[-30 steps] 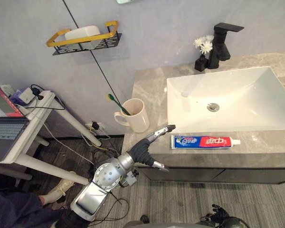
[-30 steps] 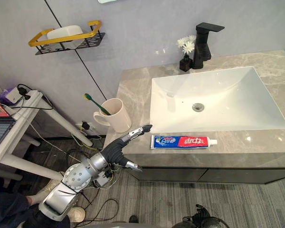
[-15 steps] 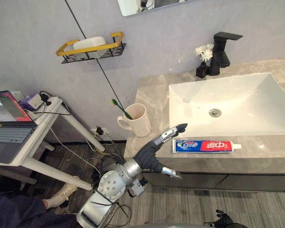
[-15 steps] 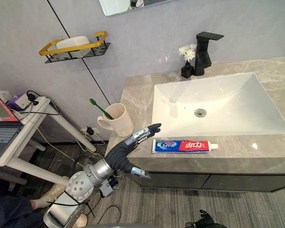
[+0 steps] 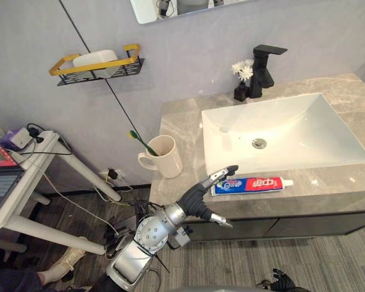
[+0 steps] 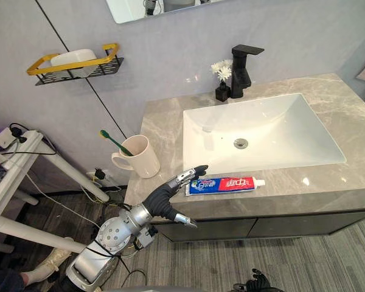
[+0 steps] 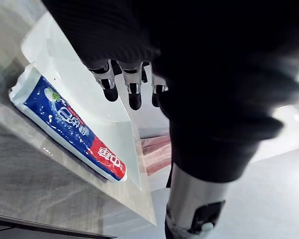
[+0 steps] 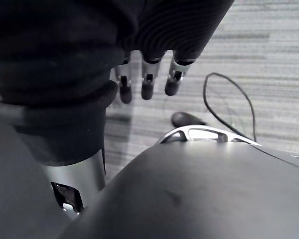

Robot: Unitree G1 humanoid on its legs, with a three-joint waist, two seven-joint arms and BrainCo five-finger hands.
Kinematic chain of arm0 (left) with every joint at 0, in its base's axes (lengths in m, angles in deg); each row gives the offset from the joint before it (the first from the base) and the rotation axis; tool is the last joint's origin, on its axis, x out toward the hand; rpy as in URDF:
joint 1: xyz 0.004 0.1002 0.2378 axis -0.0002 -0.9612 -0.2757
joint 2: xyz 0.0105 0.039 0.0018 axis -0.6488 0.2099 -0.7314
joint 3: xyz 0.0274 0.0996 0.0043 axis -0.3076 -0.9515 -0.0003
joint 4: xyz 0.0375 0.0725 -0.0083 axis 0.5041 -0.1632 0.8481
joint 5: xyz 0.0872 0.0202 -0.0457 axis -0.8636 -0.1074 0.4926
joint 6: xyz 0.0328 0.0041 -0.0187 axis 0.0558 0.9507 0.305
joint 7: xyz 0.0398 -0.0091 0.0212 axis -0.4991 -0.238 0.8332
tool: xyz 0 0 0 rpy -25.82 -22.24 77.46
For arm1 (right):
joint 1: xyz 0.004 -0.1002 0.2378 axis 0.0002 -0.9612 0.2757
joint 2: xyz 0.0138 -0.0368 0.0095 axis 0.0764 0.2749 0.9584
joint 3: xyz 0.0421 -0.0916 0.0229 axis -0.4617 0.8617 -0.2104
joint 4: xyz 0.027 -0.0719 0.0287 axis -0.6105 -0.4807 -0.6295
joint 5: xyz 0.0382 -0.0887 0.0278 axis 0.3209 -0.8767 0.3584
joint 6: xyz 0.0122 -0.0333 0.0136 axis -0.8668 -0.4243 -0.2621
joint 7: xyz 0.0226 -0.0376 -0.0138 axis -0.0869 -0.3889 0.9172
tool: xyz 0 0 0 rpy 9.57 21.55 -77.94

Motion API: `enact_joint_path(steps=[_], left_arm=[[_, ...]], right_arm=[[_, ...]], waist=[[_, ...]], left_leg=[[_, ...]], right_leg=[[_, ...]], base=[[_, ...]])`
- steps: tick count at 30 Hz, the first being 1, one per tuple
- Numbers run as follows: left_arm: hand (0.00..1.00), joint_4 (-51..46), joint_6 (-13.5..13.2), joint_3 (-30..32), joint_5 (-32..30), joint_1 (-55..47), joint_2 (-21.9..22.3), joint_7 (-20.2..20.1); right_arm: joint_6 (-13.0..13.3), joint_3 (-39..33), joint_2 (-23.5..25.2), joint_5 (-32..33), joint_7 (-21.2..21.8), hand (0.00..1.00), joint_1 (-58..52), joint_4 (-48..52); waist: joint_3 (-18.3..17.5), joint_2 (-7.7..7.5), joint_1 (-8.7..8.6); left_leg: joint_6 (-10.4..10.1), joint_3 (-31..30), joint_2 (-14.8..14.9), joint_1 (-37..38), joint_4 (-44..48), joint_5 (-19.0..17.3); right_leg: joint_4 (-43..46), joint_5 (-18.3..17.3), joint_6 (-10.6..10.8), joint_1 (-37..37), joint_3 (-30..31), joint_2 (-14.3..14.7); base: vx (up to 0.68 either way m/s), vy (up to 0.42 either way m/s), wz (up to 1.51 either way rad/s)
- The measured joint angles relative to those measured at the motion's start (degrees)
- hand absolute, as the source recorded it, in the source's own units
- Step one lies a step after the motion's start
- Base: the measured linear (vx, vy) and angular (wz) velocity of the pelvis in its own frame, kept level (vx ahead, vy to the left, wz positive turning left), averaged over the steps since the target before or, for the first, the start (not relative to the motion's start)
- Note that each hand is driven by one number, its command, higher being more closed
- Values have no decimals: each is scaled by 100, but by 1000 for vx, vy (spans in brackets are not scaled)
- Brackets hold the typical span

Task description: Organize washtable

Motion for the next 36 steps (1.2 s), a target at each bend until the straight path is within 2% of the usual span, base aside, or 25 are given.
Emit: enact_joint_path(steps=[4,8,15,24,29,34,36], left_arm=[[0,281,-1,14,-59,348,11,140],[0,511,0,38,-239,534,211,326],[0,538,-1,5,-225,597,943,539],[0,688,0,-588,-165,889,1393,619],[0,1123,45,-911,-38,999,1371,590],[0,1260,46,-917,0,1014,1132,497],[0,1300,44,-909,-6,1088,960,497]], right_arm=[[1,0,10,0,0,0,-1,8],[9,-4,22,180,13,0,-11,26],[49,-233,106,749,22,0,-266,326],[94,-230,128,870,13,0,-412,562],[133,-227,129,919,13,0,-442,636],[169,-218,149,1012,28,0,-367,625],[171,-218,199,1072,27,0,-308,617]], waist=[[14,-19,0],[46,-41,-13],[69,-45,-7],[92,-51,4],[116,-31,-26],[192,-37,-188],[330,-125,-198]], left_leg=[[1,-2,-3,-15,-4,-1],[3,-2,-4,-26,-4,-2],[5,124,0,-149,31,3],[18,272,-24,-181,91,242],[6,320,62,-172,0,348],[26,313,95,-147,-203,227],[25,316,78,-130,-184,145]], right_leg=[[-4,0,0,-4,-19,0],[-7,0,0,-8,-28,-1],[-6,11,18,-187,94,-9],[-6,-33,-52,-257,210,-45],[-9,18,-118,-334,275,67],[-37,77,-96,-377,226,113],[-43,147,-130,-379,265,100]], base=[[0,0,0],[0,0,0],[-2,-7,-8],[-8,-21,-6],[-35,-51,-8],[-46,-5,4],[-54,25,-7]])
